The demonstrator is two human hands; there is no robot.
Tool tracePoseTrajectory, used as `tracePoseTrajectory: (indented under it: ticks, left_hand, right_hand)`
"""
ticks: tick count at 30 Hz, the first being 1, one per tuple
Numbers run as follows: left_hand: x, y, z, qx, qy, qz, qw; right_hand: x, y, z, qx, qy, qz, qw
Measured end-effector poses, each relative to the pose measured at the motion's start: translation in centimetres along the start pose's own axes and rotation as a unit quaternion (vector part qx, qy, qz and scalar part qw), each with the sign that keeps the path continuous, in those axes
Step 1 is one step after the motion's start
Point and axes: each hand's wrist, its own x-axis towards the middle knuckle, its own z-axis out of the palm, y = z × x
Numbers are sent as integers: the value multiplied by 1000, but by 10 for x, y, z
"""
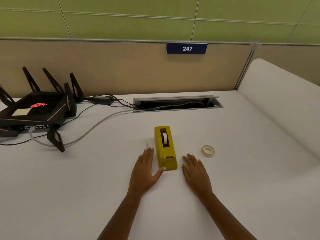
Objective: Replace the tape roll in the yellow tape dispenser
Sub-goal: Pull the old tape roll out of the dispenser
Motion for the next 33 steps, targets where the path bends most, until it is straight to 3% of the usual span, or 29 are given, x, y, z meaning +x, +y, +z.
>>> tracePoseTrajectory:
  ticks: [5,12,23,33]
  left_hand:
    - [9,0,-2,-12,14,12,1000]
    - [23,-1,-3,-51,-14,52,997]
    - [37,-5,-5,-91,-11,99,991]
    - [39,-2,-7,-83,8,132,988]
  right_hand:
    - [10,-5,-6,85,-8,-7,996]
    - [39,-26,-26,212,41,-51,975]
    - [95,-46,-50,63,-74,-162,982]
    - [110,-54,-54,-68,-62,-245,965]
